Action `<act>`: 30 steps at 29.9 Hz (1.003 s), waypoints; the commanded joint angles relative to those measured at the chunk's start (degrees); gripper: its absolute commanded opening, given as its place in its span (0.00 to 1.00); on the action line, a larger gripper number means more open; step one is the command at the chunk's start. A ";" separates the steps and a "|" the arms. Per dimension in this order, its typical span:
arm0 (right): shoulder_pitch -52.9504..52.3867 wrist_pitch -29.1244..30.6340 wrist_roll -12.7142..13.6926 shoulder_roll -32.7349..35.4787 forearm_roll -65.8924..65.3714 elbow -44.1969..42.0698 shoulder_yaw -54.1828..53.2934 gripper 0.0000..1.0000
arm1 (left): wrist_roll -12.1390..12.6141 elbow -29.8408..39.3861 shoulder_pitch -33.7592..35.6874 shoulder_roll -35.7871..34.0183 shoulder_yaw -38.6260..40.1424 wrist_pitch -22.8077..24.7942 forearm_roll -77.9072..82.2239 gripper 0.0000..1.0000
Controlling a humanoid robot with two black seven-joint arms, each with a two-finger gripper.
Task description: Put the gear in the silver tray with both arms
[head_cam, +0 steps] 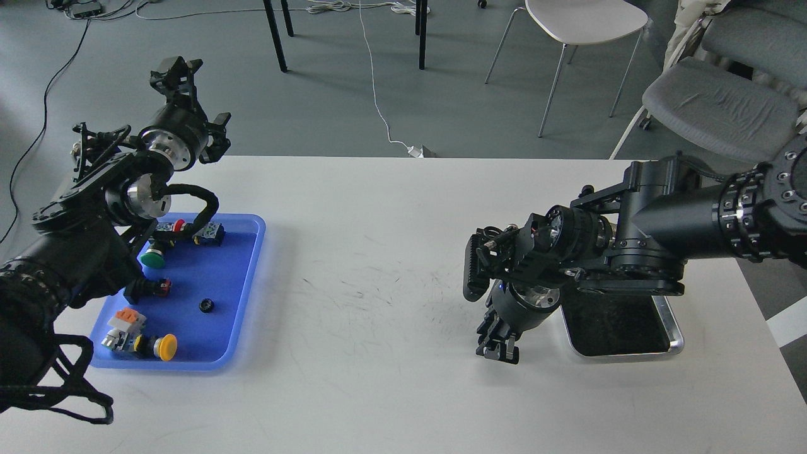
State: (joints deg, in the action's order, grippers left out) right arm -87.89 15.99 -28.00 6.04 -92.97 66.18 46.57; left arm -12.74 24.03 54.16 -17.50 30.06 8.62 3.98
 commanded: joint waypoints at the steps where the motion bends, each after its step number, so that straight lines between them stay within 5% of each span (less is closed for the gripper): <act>1: -0.09 0.00 0.00 0.11 -0.46 0.00 0.01 0.17 | 0.00 -0.04 -0.02 0.01 0.00 0.00 -0.02 0.99; 8: -0.61 0.00 0.00 0.37 -0.99 0.00 0.54 0.02 | 0.00 -0.04 -0.02 -0.08 0.00 0.00 -0.02 0.99; 30: -6.51 0.00 0.00 21.11 -0.99 0.79 0.27 0.01 | 0.09 -0.04 -0.54 -0.17 -0.27 0.17 0.07 0.99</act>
State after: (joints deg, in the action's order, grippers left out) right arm -95.17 15.98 -28.00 24.40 -93.85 67.81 46.41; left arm -12.65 23.99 53.65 -17.67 29.80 8.68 4.12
